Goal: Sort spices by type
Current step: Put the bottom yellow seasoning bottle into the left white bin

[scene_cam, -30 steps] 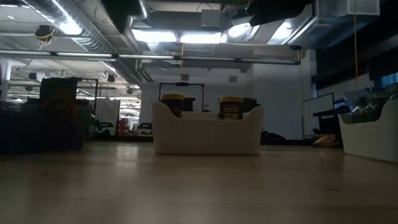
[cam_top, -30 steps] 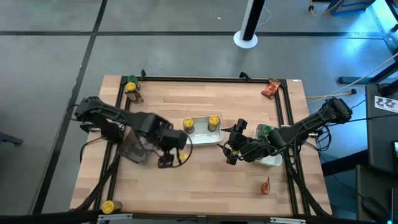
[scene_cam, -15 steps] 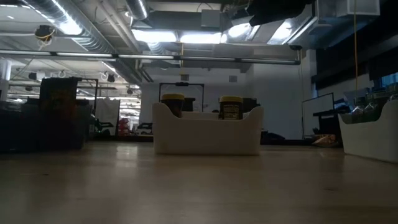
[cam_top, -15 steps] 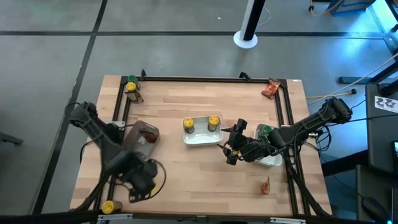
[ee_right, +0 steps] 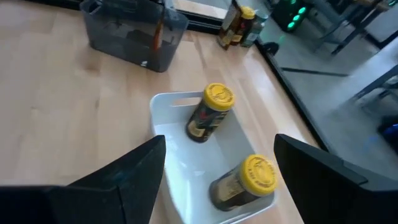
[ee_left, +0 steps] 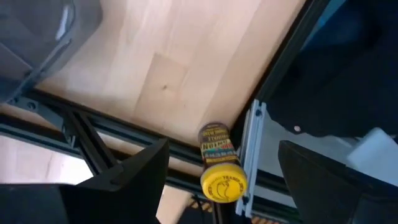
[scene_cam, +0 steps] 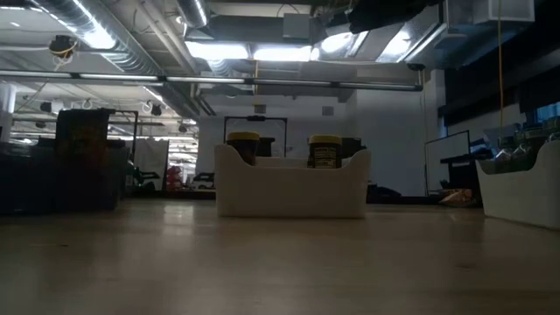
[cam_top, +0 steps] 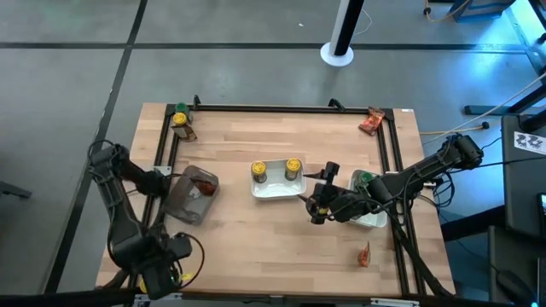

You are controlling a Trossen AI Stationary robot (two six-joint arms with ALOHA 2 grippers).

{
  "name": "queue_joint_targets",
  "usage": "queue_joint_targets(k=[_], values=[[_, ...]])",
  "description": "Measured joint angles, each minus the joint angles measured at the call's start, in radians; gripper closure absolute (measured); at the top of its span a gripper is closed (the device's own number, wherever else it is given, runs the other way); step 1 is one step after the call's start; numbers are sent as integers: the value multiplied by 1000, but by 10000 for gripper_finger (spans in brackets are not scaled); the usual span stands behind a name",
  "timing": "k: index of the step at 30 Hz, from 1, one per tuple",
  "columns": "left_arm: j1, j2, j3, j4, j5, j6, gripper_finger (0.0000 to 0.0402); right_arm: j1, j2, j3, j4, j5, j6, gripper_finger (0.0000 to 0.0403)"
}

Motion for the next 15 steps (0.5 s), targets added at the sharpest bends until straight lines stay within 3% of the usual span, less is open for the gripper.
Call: queue_joint_targets(k=[8,15], values=[[-41,76,-1,10,-11,68,116,0,0,0,45,53,-104,104],[-85,121,-1,84,87,38,116,0,0,0,78,53,-152,104]])
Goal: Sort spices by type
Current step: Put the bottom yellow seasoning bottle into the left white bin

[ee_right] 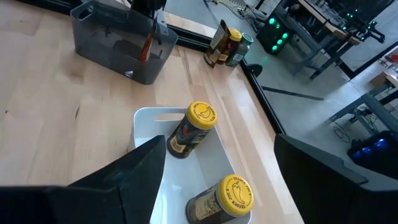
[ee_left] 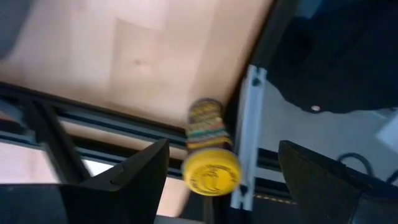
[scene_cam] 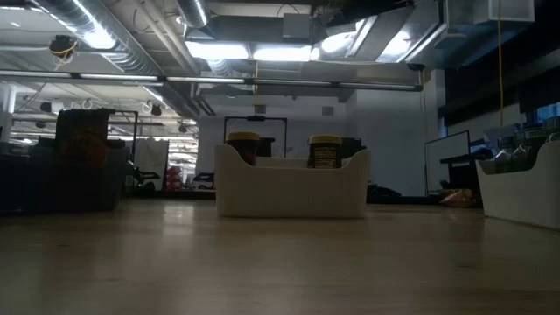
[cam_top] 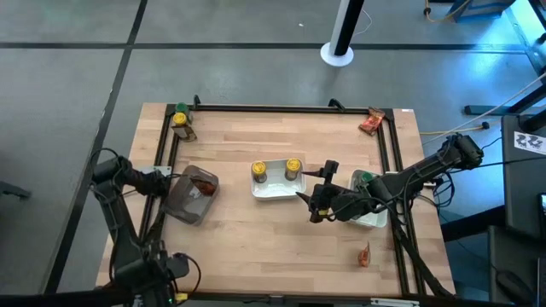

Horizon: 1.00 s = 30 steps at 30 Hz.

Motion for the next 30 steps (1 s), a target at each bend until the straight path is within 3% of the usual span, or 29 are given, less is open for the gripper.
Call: queue_joint_targets(k=[20,30], values=[[-129,49,0,-24,32,-57,116,-8,0,0,1,-5,-3,104],[-150,49,-25,-9,13,-87,116,-63,0,0,1,-120,8,104]])
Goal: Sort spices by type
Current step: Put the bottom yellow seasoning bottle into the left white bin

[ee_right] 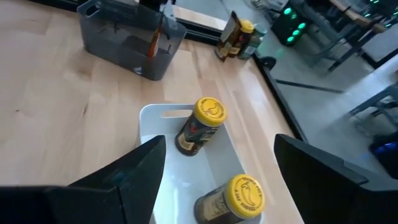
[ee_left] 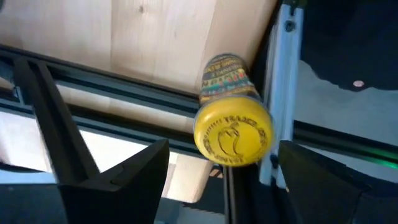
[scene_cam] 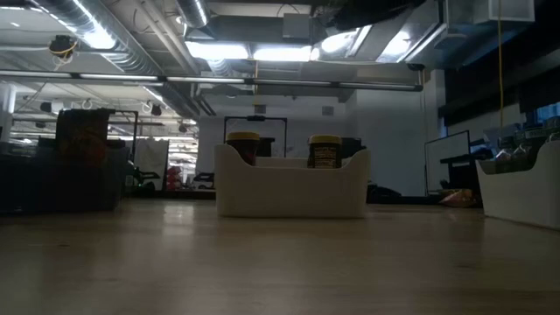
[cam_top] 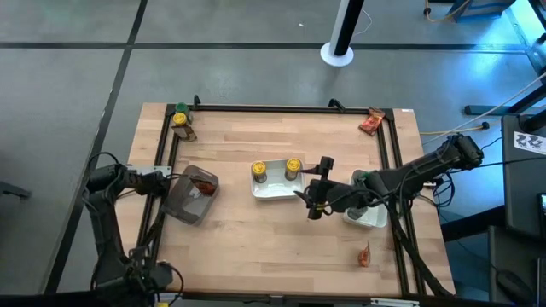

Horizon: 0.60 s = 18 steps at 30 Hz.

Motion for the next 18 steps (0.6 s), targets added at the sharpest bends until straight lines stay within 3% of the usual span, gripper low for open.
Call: queue_joint_targets(k=[9,18], values=[[1,0,-88,92,50,4,116,-11,0,0,0,-32,4,104],[1,0,-91,104,49,6,116,-10,0,0,0,-30,4,104]])
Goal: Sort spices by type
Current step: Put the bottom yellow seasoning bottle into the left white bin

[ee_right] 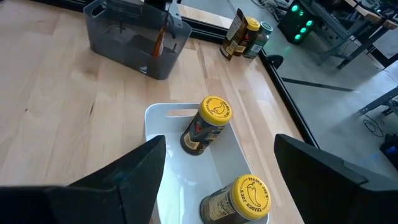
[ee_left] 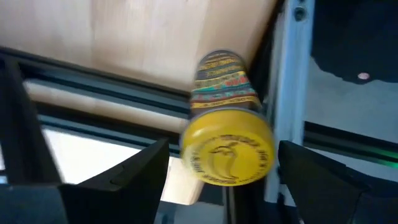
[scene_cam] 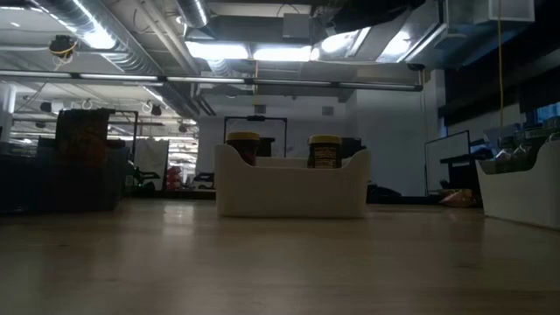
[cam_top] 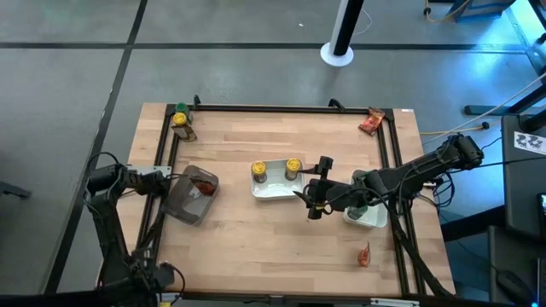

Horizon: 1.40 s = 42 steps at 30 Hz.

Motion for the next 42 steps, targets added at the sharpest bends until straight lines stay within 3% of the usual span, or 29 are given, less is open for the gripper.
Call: queue_joint_targets(k=[19,28,42], values=[[0,39,-1,9,-4,78,120,0,0,0,0,1,0,104],[2,39,0,8,0,103,191,0,0,0,0,1,0,104],[181,39,0,7,39,229,191,1,0,0,0,1,62,104]])
